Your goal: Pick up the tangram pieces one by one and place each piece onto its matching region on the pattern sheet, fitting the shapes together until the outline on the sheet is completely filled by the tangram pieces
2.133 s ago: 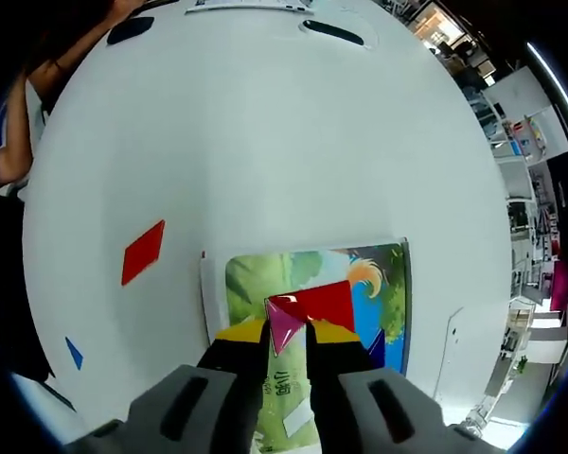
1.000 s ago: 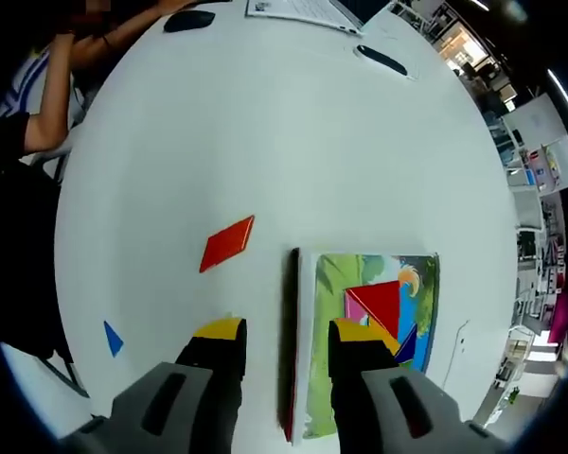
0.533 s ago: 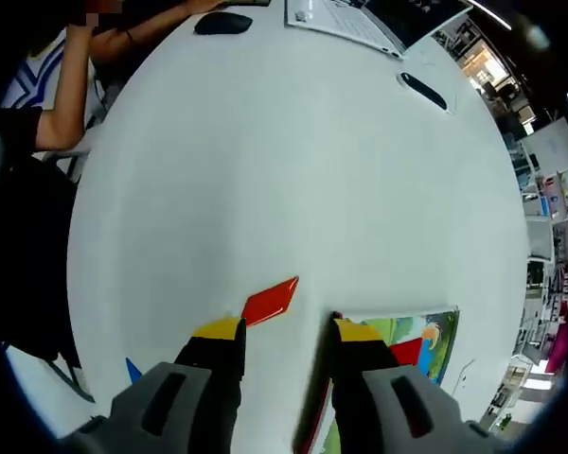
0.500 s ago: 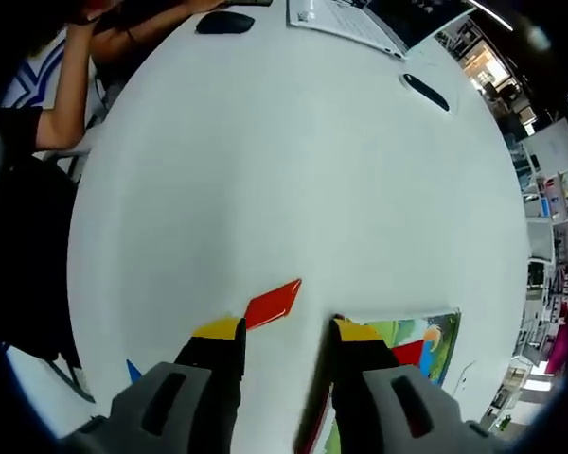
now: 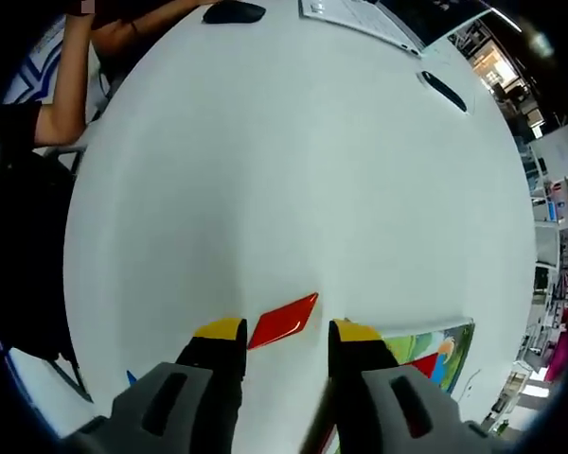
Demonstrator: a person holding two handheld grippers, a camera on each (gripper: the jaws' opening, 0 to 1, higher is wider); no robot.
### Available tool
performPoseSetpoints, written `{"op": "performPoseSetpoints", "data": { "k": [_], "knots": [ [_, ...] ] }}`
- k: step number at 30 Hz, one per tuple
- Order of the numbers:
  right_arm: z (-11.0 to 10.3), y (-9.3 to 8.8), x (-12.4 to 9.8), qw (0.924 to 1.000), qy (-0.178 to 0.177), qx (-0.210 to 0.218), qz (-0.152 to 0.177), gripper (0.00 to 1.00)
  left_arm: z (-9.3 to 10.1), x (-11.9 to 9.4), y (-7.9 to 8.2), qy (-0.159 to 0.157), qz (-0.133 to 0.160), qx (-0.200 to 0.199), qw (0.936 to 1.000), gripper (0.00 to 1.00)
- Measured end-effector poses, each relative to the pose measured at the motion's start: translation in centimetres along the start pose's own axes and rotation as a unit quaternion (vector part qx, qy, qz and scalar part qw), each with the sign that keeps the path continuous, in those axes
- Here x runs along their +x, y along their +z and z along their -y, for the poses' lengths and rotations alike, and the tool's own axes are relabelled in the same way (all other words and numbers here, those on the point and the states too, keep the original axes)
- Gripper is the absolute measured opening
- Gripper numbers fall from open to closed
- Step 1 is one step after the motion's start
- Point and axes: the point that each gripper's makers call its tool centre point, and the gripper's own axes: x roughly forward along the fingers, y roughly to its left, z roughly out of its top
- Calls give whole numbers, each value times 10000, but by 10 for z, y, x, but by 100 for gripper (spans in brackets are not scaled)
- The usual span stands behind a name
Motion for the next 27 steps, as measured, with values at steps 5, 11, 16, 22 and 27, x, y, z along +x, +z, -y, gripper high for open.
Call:
{"op": "performPoseSetpoints", "data": {
  "k": [5,11,16,22,27],
  "knots": [
    [-1,1,3,10000,62,11,7,34,-1,0,0,17,7,-7,10000,35],
    [-4,2,4,9997,181,-129,-36,31,2,0,1,1,11,18,10000,35],
    [-2,2,5,9993,351,-101,-127,32,3,-1,2,-5,22,33,10000,35],
    [-1,0,7,9976,676,127,-91,32,3,-1,1,7,12,32,10000,35],
    [-1,-1,7,9975,706,92,7,28,3,-2,1,10,15,36,10000,35]
  ]
}}
